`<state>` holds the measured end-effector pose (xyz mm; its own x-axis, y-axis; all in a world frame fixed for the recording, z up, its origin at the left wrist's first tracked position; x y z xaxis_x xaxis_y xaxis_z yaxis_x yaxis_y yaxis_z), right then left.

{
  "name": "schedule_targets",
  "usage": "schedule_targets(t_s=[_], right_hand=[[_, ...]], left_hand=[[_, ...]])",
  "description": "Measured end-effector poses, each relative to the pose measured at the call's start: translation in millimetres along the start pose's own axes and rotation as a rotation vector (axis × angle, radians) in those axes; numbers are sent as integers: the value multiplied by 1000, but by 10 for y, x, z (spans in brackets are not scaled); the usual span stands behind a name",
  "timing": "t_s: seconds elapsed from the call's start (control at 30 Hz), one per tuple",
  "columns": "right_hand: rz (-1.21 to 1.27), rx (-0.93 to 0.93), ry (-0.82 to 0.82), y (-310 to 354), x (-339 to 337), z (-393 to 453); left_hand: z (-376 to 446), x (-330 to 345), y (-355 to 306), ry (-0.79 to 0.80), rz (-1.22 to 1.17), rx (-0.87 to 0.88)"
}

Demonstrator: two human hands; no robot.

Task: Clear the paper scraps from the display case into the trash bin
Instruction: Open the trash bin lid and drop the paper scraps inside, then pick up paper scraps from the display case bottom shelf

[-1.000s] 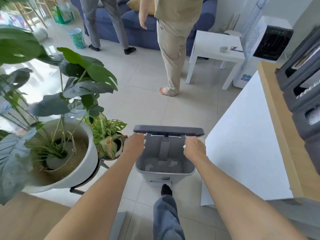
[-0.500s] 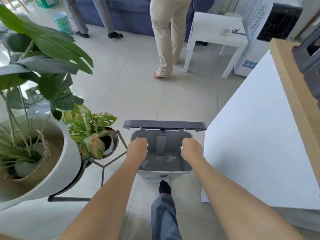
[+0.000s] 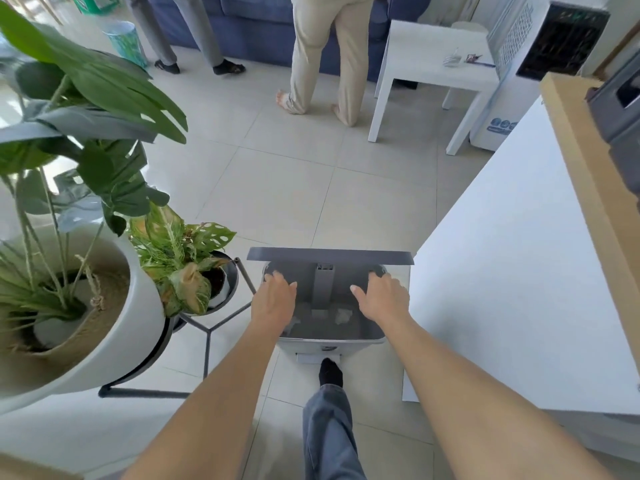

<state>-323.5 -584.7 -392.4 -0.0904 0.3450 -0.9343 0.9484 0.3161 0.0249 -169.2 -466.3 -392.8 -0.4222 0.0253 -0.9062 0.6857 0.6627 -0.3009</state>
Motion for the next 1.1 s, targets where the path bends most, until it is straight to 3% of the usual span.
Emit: schedule_targets(t_s=[0.17,0.33,0.47,0.73,1.1], right_hand=[[-77,22,15,-97,-226,-148],[-62,8,-136,-140,-730,-386],[-54,-1,-208,-89,-1182,-573],[-13,-63,-152,53,-1730,-1042],[-62,-176,-134,400,-2163,-1556]], left_hand=[[-145,-213,-14,42,3,-11],[-372,-726,-90,15,12,8],[-484,-1122,-47,35,172,34],[-938,-1829,-84,68,117,66],[-1545,-2308,77,50,49,0]])
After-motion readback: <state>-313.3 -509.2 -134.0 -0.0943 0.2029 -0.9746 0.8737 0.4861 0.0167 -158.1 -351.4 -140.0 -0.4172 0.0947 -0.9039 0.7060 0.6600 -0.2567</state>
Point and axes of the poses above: each hand's wrist, its own z-axis towards the middle knuckle, its own x-axis out of the palm, y = z × x, the point moved 1 cm from there along z, towards the middle knuckle, and after that the axes turned 6 degrees about x, right-handed, at the moved point
